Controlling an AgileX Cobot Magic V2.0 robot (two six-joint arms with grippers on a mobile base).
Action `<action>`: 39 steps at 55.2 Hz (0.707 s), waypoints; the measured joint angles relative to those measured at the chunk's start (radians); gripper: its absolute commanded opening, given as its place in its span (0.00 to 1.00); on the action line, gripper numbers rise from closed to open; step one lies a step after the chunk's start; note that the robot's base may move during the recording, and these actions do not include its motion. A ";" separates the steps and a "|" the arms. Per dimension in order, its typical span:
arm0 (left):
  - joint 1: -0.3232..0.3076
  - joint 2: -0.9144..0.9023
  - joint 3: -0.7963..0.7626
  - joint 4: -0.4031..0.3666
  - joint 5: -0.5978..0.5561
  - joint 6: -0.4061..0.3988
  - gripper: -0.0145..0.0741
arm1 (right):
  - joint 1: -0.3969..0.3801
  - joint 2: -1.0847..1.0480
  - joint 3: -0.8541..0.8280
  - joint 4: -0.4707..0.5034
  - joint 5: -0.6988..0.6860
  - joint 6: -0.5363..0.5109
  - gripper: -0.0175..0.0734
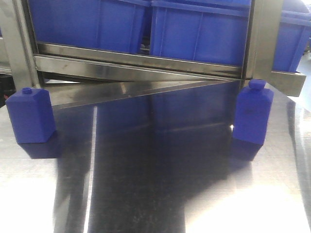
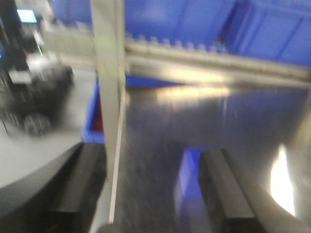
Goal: Pick and sort blue part to right shelf
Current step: 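Lower the left gripper toward the blue part nearest the left arm, then close the left gripper on the blue part and lift it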
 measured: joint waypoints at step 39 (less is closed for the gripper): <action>-0.057 0.889 -0.490 -0.256 0.342 0.141 0.78 | 0.000 0.000 0.000 0.000 0.000 0.000 0.26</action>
